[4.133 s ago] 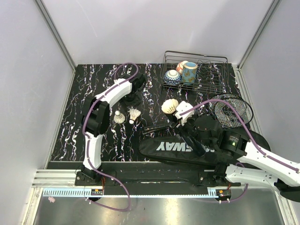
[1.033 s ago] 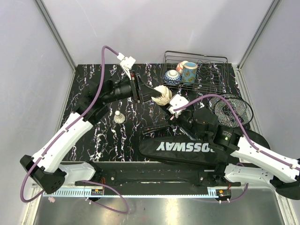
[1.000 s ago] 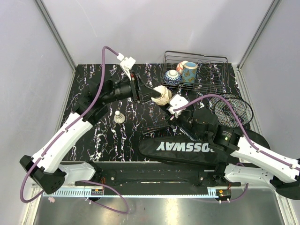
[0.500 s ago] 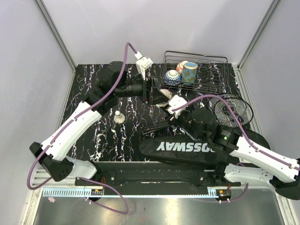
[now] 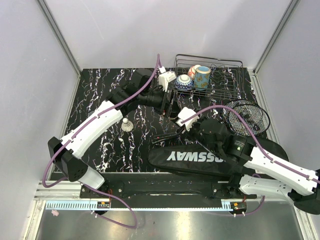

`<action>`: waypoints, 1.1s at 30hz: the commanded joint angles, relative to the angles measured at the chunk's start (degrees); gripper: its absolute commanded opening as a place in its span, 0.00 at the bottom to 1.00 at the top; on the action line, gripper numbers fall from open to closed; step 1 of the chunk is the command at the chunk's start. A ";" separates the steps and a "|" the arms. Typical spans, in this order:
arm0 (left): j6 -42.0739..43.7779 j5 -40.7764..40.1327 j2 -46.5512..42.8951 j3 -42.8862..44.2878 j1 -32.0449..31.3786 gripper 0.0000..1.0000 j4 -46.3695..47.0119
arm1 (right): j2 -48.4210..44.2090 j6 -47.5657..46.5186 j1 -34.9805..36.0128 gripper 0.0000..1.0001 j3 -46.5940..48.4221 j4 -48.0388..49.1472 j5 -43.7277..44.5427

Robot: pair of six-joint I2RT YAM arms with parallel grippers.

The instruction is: Pack up the badminton gear

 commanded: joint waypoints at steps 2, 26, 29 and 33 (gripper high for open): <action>3.04 -1.88 -5.01 0.98 2.16 0.95 -0.78 | -4.60 -1.10 0.79 0.43 -0.07 12.12 -1.92; -11.73 -52.06 -14.97 -23.81 18.25 0.99 -4.02 | -6.01 4.79 0.79 0.44 -1.83 10.19 -1.13; -9.71 -56.02 -8.90 -25.12 18.25 0.94 -3.42 | -7.06 5.14 0.79 0.44 -2.18 9.92 -0.95; -8.04 -56.98 -4.24 -28.02 18.17 0.81 1.24 | -7.94 5.49 0.79 0.44 -2.53 9.39 -0.34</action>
